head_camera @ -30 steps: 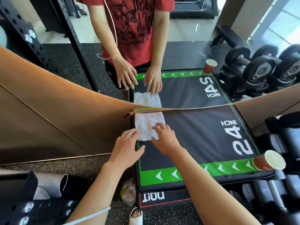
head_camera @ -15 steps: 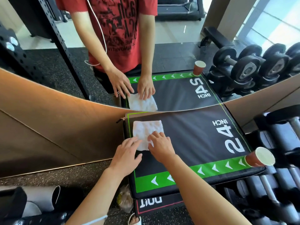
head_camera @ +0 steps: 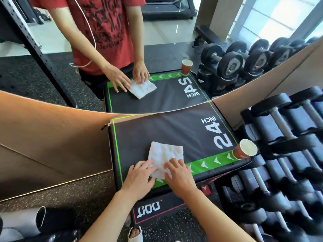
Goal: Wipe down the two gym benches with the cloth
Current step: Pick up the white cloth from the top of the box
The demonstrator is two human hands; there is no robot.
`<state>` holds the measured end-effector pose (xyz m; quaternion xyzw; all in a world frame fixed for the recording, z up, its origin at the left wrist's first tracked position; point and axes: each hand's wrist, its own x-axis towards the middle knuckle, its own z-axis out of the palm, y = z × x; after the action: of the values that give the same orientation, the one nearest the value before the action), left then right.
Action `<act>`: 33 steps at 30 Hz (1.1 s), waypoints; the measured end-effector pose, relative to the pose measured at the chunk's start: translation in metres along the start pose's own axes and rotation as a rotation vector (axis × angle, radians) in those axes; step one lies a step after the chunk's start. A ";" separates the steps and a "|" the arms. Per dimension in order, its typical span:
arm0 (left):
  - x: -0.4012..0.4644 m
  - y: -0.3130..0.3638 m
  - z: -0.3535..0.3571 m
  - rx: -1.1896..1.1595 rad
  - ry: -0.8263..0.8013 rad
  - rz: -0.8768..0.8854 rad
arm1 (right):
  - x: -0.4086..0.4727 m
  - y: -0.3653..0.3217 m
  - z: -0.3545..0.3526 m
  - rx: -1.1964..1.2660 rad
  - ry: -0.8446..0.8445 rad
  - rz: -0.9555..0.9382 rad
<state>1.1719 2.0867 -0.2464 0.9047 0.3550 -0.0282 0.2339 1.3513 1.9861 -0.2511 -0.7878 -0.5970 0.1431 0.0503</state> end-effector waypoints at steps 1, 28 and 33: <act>-0.001 0.005 0.002 0.003 -0.003 0.009 | -0.006 0.004 0.000 -0.003 0.001 -0.002; -0.023 -0.015 0.028 -0.008 0.158 -0.146 | 0.014 0.015 0.025 -0.033 0.215 -0.115; -0.022 -0.013 0.029 0.008 0.164 -0.158 | 0.015 0.014 0.022 -0.055 0.261 -0.123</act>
<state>1.1505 2.0686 -0.2722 0.8741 0.4430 0.0261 0.1974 1.3615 1.9949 -0.2781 -0.7626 -0.6364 0.0196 0.1144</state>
